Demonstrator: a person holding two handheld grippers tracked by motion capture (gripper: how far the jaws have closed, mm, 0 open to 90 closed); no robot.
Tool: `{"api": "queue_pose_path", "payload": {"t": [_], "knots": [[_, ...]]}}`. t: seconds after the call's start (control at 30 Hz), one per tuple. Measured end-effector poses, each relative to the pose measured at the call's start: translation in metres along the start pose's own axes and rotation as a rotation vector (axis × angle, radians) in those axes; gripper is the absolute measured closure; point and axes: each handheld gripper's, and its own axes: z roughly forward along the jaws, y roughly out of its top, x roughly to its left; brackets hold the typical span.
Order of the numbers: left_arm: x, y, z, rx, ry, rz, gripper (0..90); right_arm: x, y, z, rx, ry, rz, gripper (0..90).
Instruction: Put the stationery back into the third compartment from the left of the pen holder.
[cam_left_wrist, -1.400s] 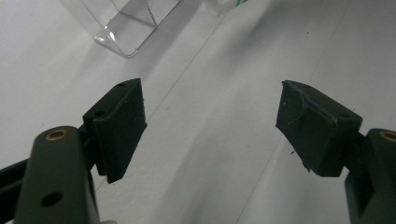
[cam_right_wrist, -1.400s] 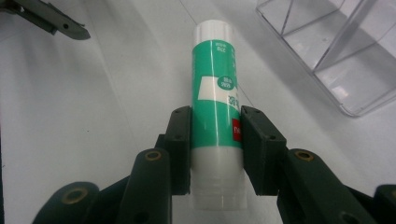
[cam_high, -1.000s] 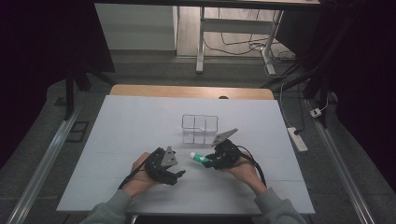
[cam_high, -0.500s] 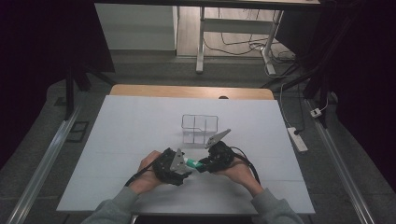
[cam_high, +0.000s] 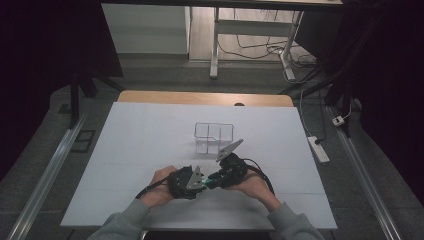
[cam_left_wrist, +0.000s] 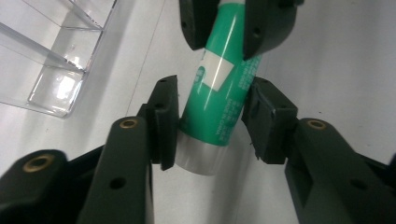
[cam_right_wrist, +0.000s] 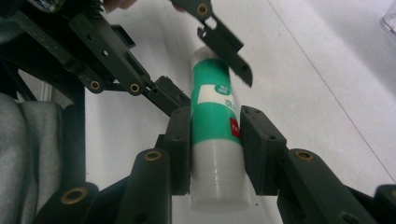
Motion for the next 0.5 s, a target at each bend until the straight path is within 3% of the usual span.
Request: {"api": "queue_pose_path", "payload": {"t": [0.13,0.37,0.5], "knots": [[0.001,-0.001,-0.002,-0.012,-0.024,-0.011,65.3,0.0,0.0,-0.006,-0.07,-0.027,0.007,58.0],[0.011,-0.009,-0.006,-0.031,-0.003,-0.087,65.9,-0.001,-0.003,-0.021,-0.226,-0.126,0.001,49.9],[0.016,-0.012,-0.009,-0.057,0.019,-0.126,65.9,-0.002,-0.005,-0.028,-0.289,-0.173,0.003,44.9]]}}
